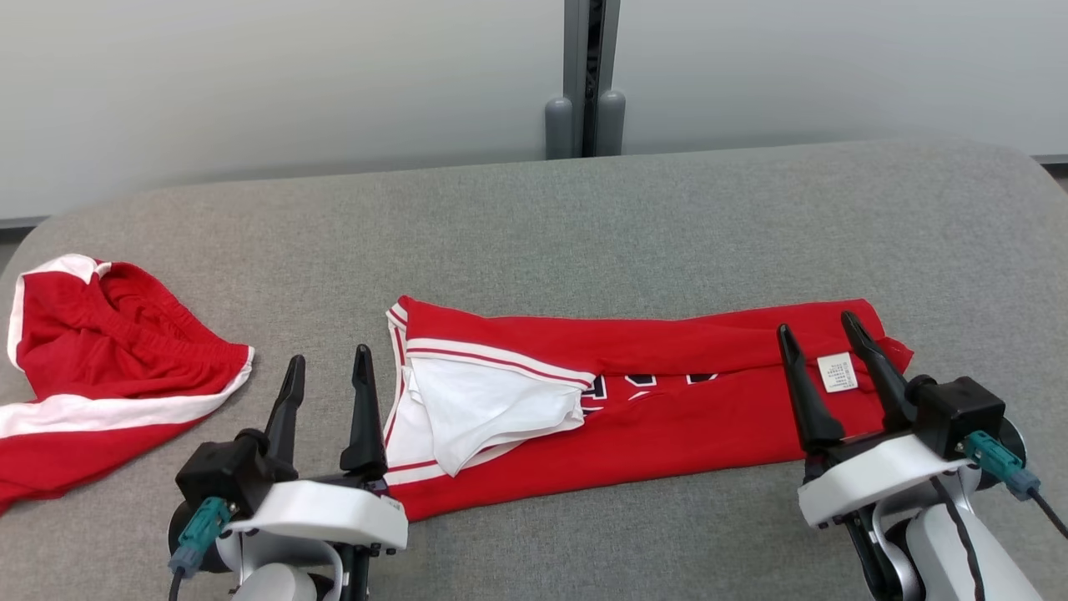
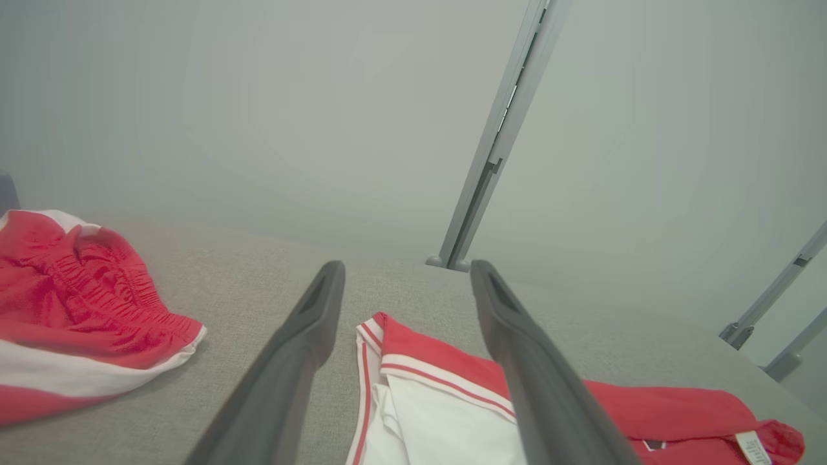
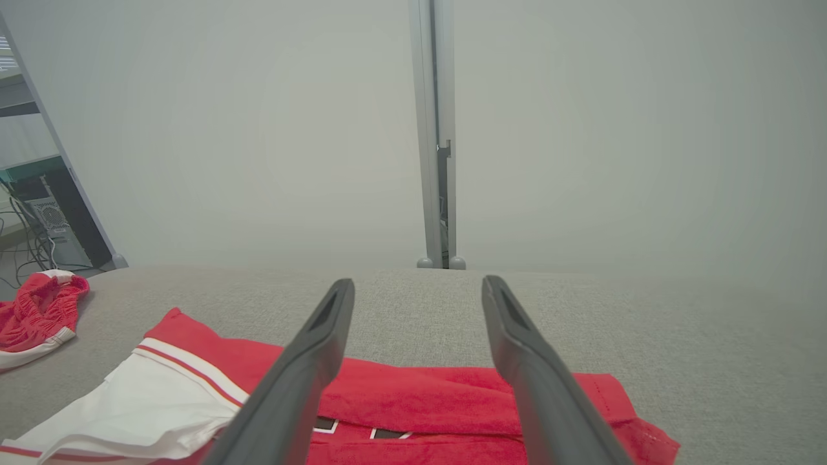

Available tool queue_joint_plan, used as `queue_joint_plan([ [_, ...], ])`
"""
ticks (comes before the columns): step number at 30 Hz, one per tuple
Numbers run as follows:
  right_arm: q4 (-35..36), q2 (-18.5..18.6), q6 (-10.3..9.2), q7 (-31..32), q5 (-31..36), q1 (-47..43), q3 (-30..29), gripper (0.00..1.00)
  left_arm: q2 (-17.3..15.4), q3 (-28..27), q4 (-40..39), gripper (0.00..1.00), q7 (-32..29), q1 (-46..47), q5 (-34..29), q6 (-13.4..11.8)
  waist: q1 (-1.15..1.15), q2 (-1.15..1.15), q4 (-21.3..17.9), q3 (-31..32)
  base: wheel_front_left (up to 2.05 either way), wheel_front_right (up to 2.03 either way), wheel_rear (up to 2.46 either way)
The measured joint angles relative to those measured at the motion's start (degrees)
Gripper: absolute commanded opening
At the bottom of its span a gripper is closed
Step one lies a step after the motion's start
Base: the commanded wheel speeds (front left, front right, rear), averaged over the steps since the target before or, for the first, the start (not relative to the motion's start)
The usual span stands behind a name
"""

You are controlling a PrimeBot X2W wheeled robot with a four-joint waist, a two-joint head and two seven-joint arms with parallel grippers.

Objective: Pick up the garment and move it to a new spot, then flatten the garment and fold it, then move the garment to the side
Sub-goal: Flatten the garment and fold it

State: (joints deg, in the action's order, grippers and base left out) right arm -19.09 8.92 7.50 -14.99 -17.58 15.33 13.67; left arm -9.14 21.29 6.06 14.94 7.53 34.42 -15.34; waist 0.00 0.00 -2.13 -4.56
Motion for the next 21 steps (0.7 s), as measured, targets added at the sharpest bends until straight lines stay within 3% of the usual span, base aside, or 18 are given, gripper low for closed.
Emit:
queue_joint_plan([
  [9,3.7,-1.8,0.00,0.0,0.3,-8.5,-3.4,1.00,5.0,-9.2,-1.1,1.00,0.1,-7.7,-12.2,7.0,0.00,0.00,0.2,4.5,0.00,0.00,0.00],
  [21,3.9,-3.2,0.00,0.0,-1.5,-14.7,-7.3,1.00,6.3,-12.9,0.6,1.00,0.2,-13.0,-17.7,10.5,0.00,0.00,0.8,7.5,0.00,0.00,0.00],
])
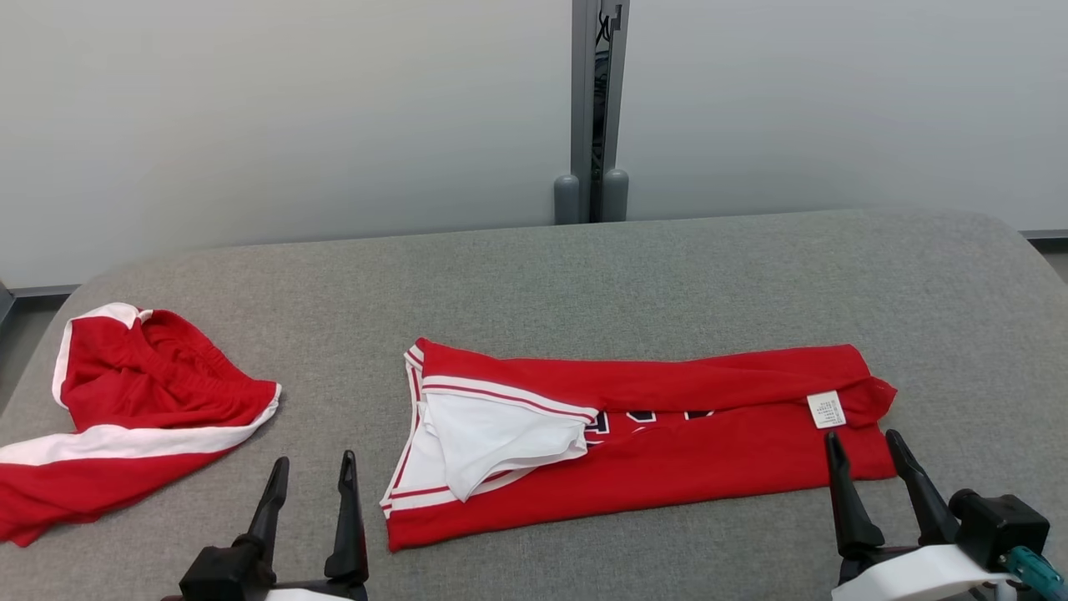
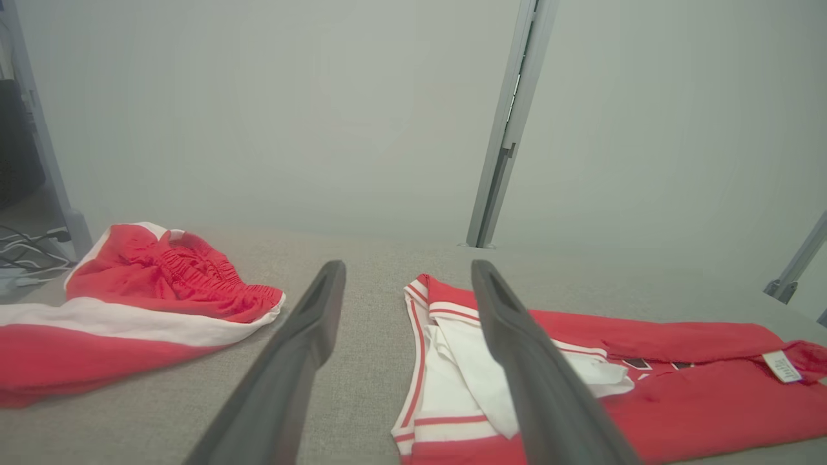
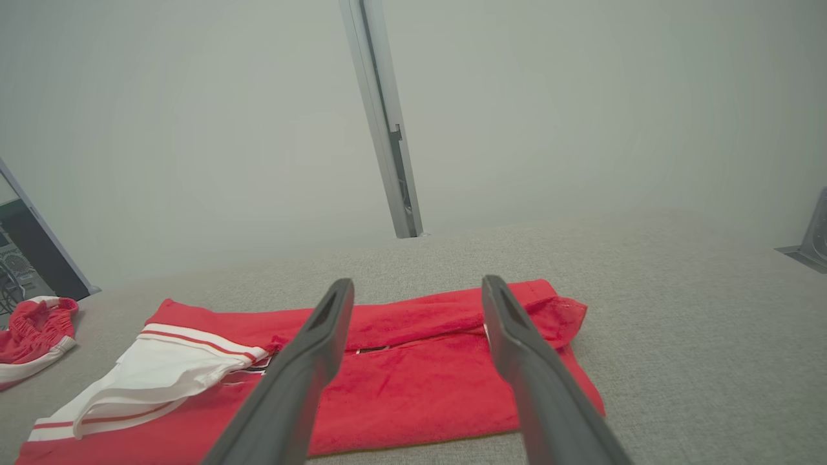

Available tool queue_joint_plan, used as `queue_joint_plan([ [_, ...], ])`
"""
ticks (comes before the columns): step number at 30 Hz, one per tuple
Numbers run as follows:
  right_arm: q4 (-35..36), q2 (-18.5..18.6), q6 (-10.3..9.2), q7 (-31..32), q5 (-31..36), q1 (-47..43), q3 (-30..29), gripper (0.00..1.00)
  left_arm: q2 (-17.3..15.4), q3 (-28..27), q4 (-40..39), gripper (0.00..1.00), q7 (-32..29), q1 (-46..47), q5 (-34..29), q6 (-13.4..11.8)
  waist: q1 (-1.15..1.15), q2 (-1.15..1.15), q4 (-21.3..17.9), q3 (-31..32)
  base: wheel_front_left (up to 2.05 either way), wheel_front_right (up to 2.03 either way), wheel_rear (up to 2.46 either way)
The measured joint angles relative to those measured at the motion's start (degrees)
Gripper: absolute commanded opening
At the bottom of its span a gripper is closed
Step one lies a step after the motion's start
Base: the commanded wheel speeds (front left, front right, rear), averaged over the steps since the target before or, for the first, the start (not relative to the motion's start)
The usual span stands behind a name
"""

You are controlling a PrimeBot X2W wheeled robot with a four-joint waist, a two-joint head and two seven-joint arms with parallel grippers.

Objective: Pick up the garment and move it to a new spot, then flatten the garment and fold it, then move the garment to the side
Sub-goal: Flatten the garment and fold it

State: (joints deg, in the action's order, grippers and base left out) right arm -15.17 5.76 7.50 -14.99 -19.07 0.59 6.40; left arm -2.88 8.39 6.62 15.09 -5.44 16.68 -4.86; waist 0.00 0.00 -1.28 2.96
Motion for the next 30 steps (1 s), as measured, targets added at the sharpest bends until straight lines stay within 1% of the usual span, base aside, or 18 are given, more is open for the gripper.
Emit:
queue_joint_plan([
  [17,-0.5,-0.2,0.00,0.0,-1.3,-1.1,0.9,1.00,0.1,1.8,1.0,1.00,0.0,-1.2,0.4,-0.3,0.00,0.00,0.1,0.8,0.00,0.00,0.00],
  [22,-2.3,-0.2,0.00,0.0,-2.6,-0.8,0.5,1.00,0.1,2.0,1.0,1.00,0.0,-1.1,0.1,-0.5,0.00,0.00,0.3,0.5,0.00,0.00,0.00],
  [25,-5.3,-0.5,0.00,0.0,-5.5,1.2,0.4,1.00,0.1,2.2,1.0,1.00,0.0,-1.1,0.0,-0.5,0.00,0.00,0.3,0.1,0.00,0.00,0.00],
  [28,-9.3,-0.9,0.00,0.0,-10.5,3.5,0.8,1.00,0.1,2.6,1.0,1.00,0.0,-1.0,-0.1,-0.6,0.00,0.00,0.3,-0.3,0.00,0.00,0.00],
  [30,-12.3,-0.4,0.00,0.0,-13.0,5.8,0.7,1.00,0.1,2.9,1.1,1.00,0.0,-0.7,-0.1,-0.6,0.00,0.00,0.3,-0.7,0.00,0.00,0.00],
])
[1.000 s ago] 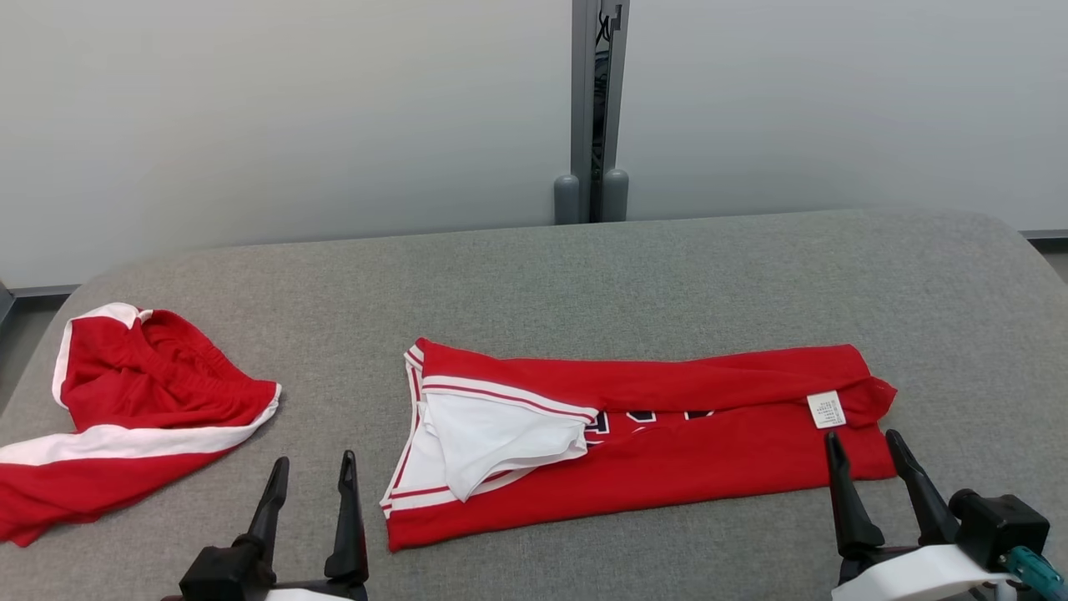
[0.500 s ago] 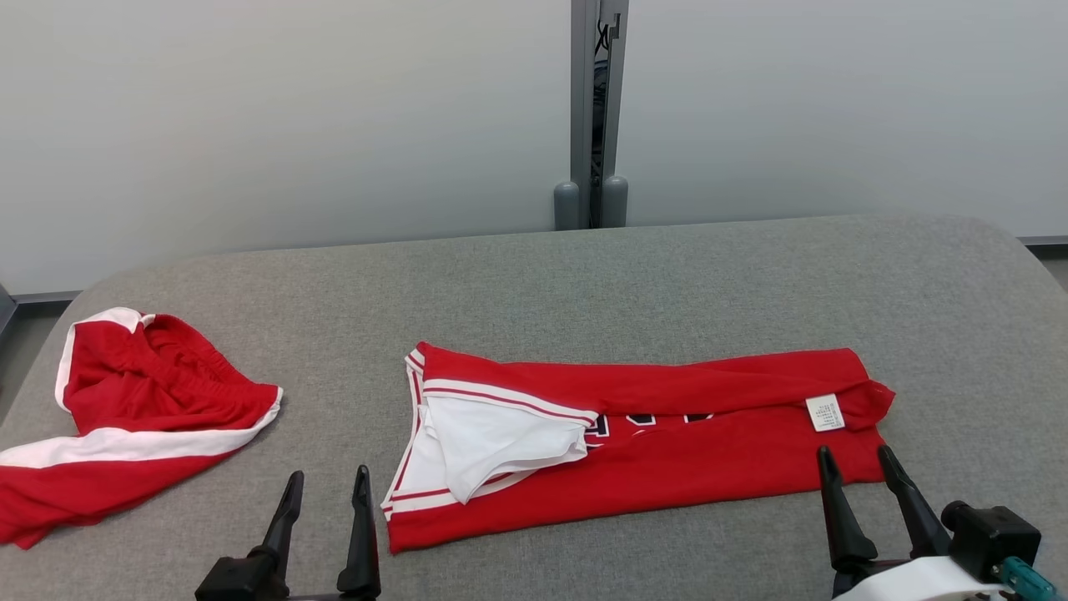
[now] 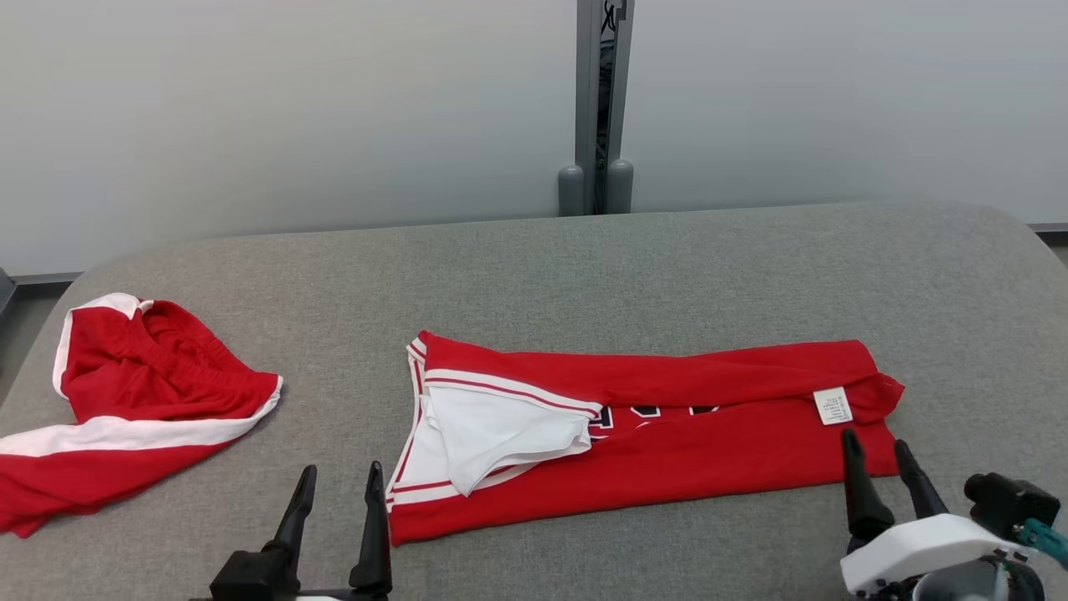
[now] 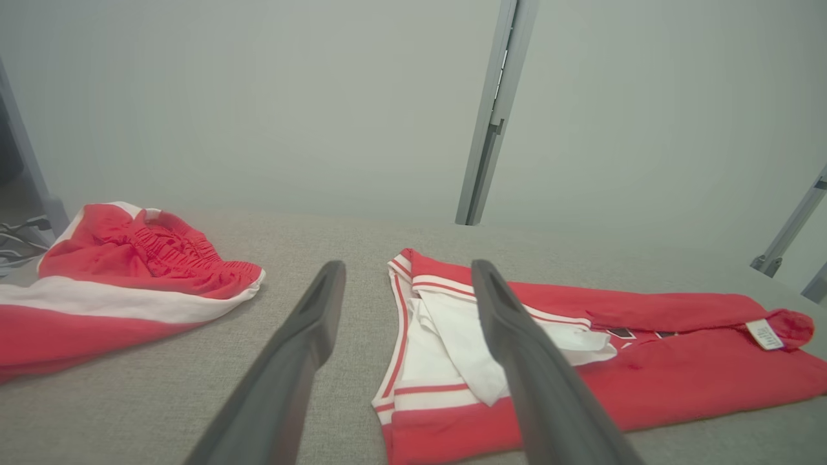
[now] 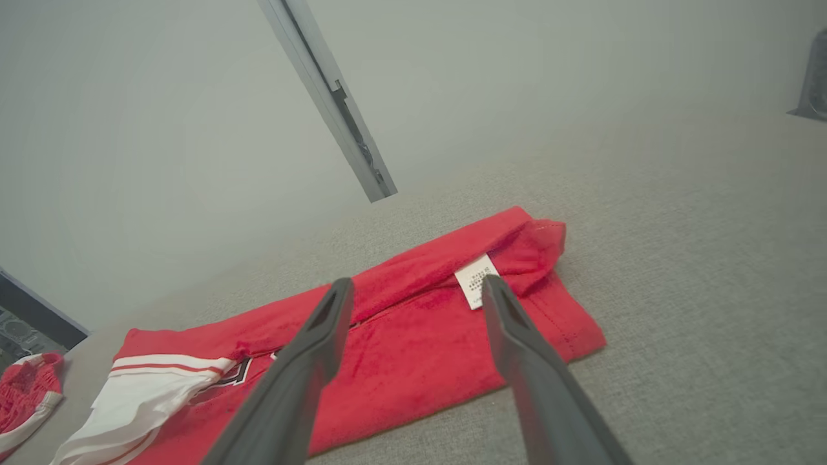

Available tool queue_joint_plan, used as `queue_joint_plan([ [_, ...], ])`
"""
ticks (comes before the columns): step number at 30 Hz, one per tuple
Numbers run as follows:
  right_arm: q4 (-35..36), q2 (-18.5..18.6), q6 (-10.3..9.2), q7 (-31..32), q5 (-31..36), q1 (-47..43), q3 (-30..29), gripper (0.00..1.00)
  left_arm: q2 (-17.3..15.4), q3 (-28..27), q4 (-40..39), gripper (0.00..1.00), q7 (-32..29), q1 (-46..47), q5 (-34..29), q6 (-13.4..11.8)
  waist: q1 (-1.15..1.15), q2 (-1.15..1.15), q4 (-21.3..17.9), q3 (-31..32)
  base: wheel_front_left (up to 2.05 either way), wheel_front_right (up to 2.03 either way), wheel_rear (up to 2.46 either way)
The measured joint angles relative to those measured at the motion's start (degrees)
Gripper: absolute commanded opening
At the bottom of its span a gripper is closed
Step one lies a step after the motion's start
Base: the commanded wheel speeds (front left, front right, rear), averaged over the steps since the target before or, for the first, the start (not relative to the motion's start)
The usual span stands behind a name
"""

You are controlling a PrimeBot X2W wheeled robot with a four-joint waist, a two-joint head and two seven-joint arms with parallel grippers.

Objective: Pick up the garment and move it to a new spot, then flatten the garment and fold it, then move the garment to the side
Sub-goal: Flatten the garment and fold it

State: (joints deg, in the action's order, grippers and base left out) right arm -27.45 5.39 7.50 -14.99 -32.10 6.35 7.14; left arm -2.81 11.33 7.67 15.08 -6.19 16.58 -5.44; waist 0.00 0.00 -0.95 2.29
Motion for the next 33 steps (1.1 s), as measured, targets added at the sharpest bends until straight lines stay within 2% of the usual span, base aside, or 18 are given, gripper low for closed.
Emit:
queue_joint_plan([
  [8,-16.8,3.5,-0.01,0.0,-2.8,10.6,-3.9,1.00,0.0,1.0,1.8,1.00,0.0,1.1,-0.1,0.3,0.00,0.00,0.8,-1.9,0.00,0.00,0.00],
  [15,-27.0,5.4,-0.01,0.0,-6.4,17.8,-4.0,1.00,0.0,2.0,2.2,1.00,0.0,2.9,-0.9,0.4,0.00,0.00,2.2,-4.7,0.00,0.00,0.00],
  [26,-35.8,7.4,-0.01,0.4,-10.4,26.1,-0.9,1.00,0.0,3.9,3.2,1.00,0.0,7.8,-1.8,0.4,0.00,0.00,4.2,-11.7,0.00,0.00,0.00],
  [33,-40.2,8.1,-0.01,1.4,-10.4,28.7,1.6,1.00,0.0,4.9,3.9,1.00,0.0,9.2,-1.8,0.3,0.00,0.00,4.9,-14.0,0.00,0.00,0.00],
])
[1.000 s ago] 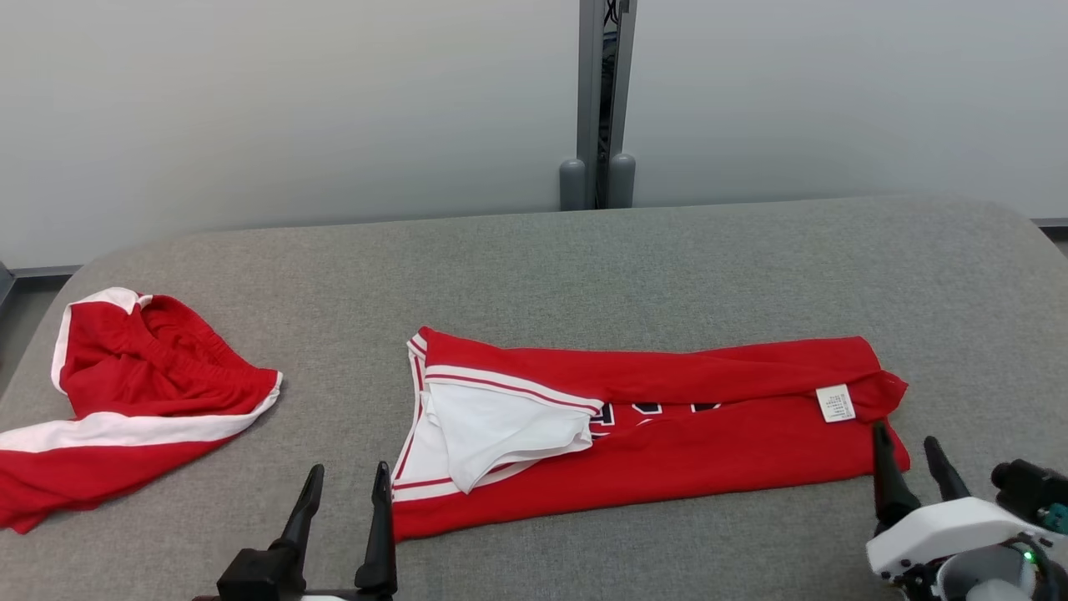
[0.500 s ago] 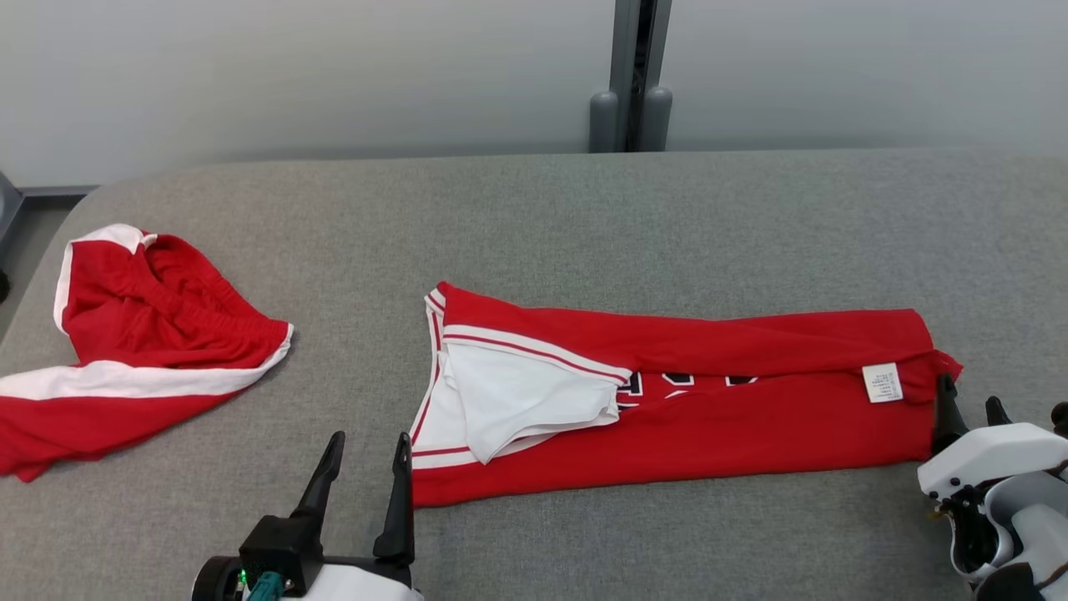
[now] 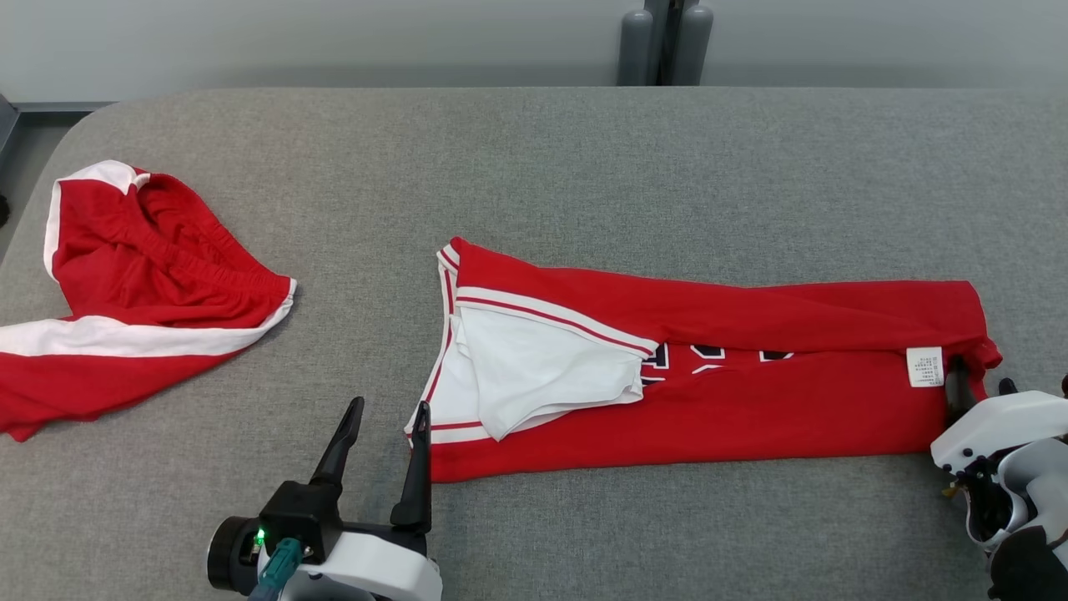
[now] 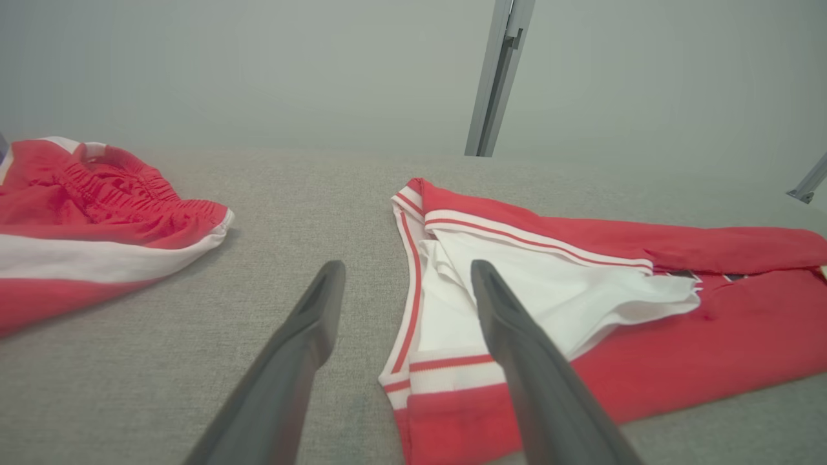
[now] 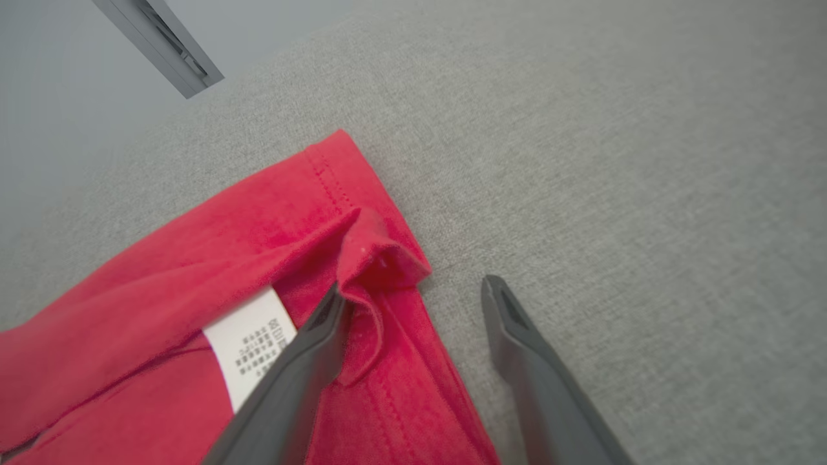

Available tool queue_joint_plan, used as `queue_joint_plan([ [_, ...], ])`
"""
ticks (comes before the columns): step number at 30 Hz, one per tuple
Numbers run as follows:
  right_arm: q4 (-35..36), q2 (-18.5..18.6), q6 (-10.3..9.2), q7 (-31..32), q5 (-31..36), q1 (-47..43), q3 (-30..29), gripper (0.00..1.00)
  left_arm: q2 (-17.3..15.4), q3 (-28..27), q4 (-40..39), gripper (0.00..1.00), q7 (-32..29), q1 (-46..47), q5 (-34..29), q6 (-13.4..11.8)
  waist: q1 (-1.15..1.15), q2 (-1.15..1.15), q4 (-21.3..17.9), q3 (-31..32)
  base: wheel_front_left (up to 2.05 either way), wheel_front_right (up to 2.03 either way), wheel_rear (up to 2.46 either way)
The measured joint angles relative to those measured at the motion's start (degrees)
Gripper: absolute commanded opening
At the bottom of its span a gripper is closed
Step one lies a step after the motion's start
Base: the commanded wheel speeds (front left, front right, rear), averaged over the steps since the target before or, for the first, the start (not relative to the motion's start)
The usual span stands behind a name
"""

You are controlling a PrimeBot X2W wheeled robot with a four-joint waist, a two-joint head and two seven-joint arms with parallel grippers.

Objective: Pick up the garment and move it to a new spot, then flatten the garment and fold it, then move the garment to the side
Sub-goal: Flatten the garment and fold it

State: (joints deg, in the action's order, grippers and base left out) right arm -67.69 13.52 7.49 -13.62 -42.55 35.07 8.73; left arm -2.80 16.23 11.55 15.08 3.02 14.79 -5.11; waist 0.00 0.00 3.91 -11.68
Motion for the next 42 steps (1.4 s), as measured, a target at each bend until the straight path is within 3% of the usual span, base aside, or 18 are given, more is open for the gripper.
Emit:
queue_joint_plan([
  [2,-0.3,-0.1,0.00,0.5,-0.3,0.2,0.8,0.95,0.0,0.2,0.1,1.00,0.0,0.1,0.0,0.0,0.00,0.00,-0.1,0.1,0.00,0.00,0.00],
  [3,-0.3,-0.1,0.00,0.5,-0.5,0.2,1.1,0.63,0.0,0.3,0.2,1.00,0.0,0.2,0.1,-0.1,0.00,0.00,-0.1,0.1,0.00,0.00,0.00],
  [4,-0.1,-0.1,0.00,0.5,-0.8,0.2,1.4,0.16,0.0,0.4,0.3,1.00,0.0,0.2,0.1,-0.1,0.00,0.00,-0.1,0.3,0.00,0.00,0.00],
  [5,0.1,-0.1,0.00,0.5,-0.9,0.1,1.8,0.00,0.0,0.4,0.3,1.00,0.0,0.4,0.2,-0.1,0.00,0.00,-0.1,0.4,0.00,0.00,0.00],
  [20,5.3,7.0,0.02,-1.1,-3.1,-2.5,4.0,0.00,0.0,-0.7,0.8,1.00,0.0,-1.2,0.2,0.1,0.00,0.00,-1.6,5.0,0.00,0.00,0.00],
  [28,17.6,4.9,0.00,5.9,-10.4,-5.7,8.6,0.00,0.0,-0.7,0.8,1.00,0.0,-1.9,0.2,0.5,0.00,0.00,-1.9,7.2,0.00,0.00,0.00],
  [36,31.3,2.1,0.00,8.1,-16.3,-9.8,10.8,0.00,0.0,-0.4,0.4,1.00,0.0,-2.9,0.2,0.6,0.00,0.00,-0.5,8.6,0.00,0.00,0.00],
  [42,35.7,-1.4,0.00,9.3,-16.9,-10.8,12.8,0.00,0.0,-0.5,0.1,1.00,0.0,-3.2,0.2,0.8,0.00,0.00,1.6,8.9,0.00,0.00,0.00],
])
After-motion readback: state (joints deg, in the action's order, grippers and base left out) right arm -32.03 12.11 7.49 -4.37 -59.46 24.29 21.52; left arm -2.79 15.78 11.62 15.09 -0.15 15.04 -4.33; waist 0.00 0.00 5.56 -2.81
